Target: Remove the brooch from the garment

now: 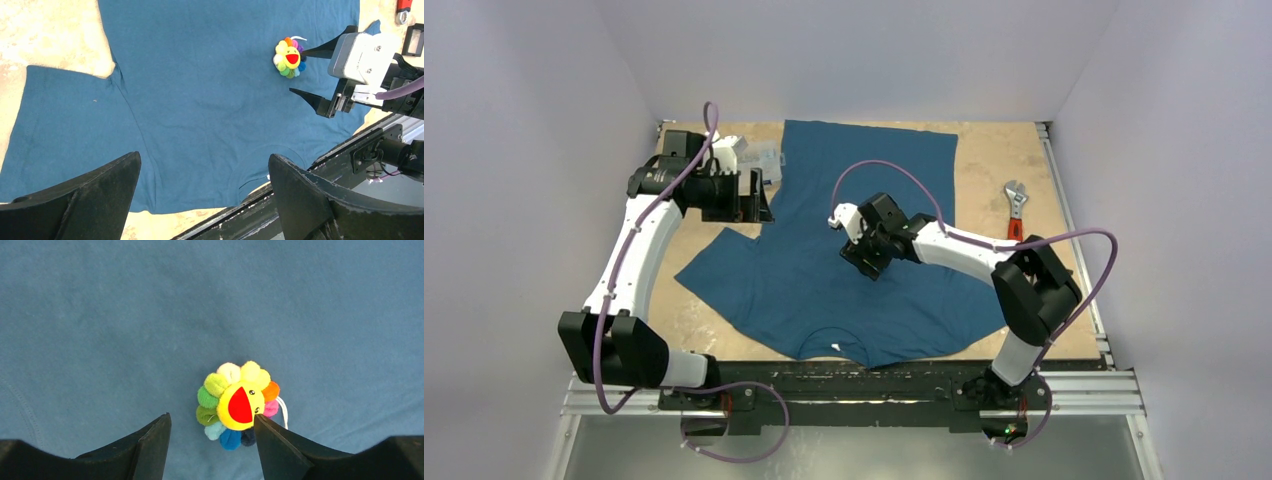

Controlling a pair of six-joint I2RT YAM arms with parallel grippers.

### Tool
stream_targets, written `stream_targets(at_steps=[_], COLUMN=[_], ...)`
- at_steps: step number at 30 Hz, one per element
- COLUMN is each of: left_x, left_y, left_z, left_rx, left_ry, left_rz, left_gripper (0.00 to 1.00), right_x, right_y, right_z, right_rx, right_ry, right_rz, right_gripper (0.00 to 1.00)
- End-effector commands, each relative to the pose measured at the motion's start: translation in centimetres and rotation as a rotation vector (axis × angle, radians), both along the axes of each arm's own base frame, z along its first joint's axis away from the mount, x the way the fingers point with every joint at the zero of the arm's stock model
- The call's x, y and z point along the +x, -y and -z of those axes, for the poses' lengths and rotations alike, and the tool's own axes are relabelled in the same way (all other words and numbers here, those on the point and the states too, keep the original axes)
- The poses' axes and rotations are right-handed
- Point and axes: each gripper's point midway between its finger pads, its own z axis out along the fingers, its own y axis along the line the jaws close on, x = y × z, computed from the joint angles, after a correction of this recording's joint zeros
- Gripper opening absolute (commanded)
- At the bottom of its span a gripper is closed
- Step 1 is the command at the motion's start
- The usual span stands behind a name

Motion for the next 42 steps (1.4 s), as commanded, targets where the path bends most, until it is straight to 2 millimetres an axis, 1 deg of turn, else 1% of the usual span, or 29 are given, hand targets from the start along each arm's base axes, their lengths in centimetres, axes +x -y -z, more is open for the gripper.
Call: stream_targets(at_steps=[1,4,7,9,13,15,19,21,24,26,27,32,36,39,42], left_x=[0.0,1.3,2.1,2.2,2.2,2.1,1.9,1.9,1.5,1.2,0.9,-0.3,-1.7,-2.7,-3.9], left_y=[0.0,-0.6,-0.6,-0.4,-0.1,0.0,0.3,0.4,1.1,1.7,2.0,3.3,4.2,5.1,6.0], left_z=[-1.0,-2.2,-3.2,-3.5,-3.6,-3.6,-3.5,-3.4,-3.3,-3.2,-3.2,-2.2,-1.2,-0.9,-0.8], left_rx=[0.007,0.048,0.054,0.046,0.037,0.032,0.026,0.045,0.055,0.065,0.070,0.059,0.039,0.034,0.028], left_ry=[0.068,0.158,0.203,0.211,0.220,0.228,0.246,0.266,0.284,0.301,0.308,0.299,0.311,0.376,0.451], left_rz=[0.031,0.031,0.047,0.059,0.075,0.081,0.093,0.127,0.168,0.194,0.206,0.245,0.285,0.336,0.407], left_gripper=[1.00,1.00,1.00,1.00,1.00,1.00,1.00,1.00,1.00,1.00,1.00,1.00,1.00,1.00,1.00], right_x=[0.4,0.4,0.3,0.3,0.1,0.0,0.0,0.0,0.0,0.1,-0.1,-0.2,-0.7,-1.8,-3.0], right_y=[0.5,0.7,1.0,1.1,1.4,1.4,1.3,1.3,1.3,1.2,1.2,1.5,1.9,2.1,1.8], right_z=[0.4,0.7,1.3,1.7,2.4,2.5,1.6,1.2,0.8,0.6,0.5,-0.1,-0.4,-0.6,-1.0], right_rx=[-0.034,-0.048,-0.066,-0.074,-0.086,-0.084,-0.070,-0.067,-0.066,-0.056,-0.052,-0.002,0.052,0.100,0.132], right_ry=[0.031,0.033,0.027,0.024,0.019,0.018,0.027,0.029,0.033,0.024,0.014,-0.056,-0.168,-0.275,-0.332], right_rz=[0.014,-0.001,0.000,0.000,-0.006,-0.003,-0.010,-0.013,-0.019,-0.024,-0.029,-0.040,-0.060,-0.081,-0.117], right_gripper=[0.65,0.62,0.59,0.57,0.57,0.54,0.41,0.37,0.21,0.04,0.00,0.00,0.00,0.00,0.00])
